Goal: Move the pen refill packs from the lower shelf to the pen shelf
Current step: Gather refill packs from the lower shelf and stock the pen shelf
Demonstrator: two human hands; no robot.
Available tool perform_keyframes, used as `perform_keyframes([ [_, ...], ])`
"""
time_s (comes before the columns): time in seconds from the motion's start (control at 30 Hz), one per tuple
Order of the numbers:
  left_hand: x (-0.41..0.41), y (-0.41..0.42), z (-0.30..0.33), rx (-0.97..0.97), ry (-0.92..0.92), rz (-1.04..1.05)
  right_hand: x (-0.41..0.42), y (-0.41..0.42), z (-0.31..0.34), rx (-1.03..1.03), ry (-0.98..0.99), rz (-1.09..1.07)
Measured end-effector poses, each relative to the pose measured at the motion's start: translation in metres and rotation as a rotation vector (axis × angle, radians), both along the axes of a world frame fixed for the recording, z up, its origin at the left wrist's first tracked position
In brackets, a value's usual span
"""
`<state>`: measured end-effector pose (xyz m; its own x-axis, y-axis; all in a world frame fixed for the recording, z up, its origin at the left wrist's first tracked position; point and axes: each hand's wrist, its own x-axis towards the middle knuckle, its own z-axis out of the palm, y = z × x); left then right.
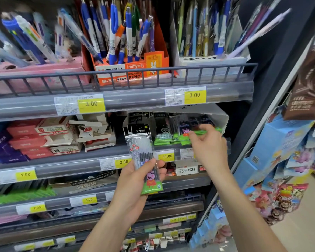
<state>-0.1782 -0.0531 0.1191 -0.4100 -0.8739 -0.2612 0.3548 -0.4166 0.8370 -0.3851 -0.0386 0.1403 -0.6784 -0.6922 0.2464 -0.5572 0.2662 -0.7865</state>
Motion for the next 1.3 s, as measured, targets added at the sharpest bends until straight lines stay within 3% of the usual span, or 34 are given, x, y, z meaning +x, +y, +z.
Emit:
perform_keyframes([
  [0.07, 0.004, 0.000, 0.000, -0.003, -0.004, 0.007, 0.001, 0.010, -0.003, 0.024, 0.215, -0.009],
  [0.27, 0.010, 0.000, -0.001, 0.015, -0.001, 0.026, -0.019, 0.023, -0.011, 0.080, 0.698, 0.280],
  [0.67, -0.001, 0.006, 0.007, 0.050, 0.018, -0.046, -0.026, -0.028, -0.015, -0.121, 0.698, 0.266],
  [0.8, -0.001, 0.009, 0.012, 0.107, 0.113, -0.069, -0.028, -0.021, -0.015, -0.161, 0.691, 0.284],
  [0.9, -0.002, 0.007, 0.013, 0.124, 0.162, -0.084, -0.010, 0.000, -0.015, -0.243, 0.513, 0.247],
  [1.1, -0.010, 0.004, 0.007, 0.016, 0.078, -0.138, 0.060, 0.053, -0.022, -0.186, -0.256, 0.425],
  [1.2, -0.016, 0.005, 0.004, -0.019, 0.059, -0.119, 0.069, 0.067, -0.028, -0.113, -0.402, 0.415],
  [1.3, -0.023, 0.009, 0.002, -0.035, 0.005, -0.127, 0.063, 0.074, -0.030, -0.164, -0.581, 0.387],
])
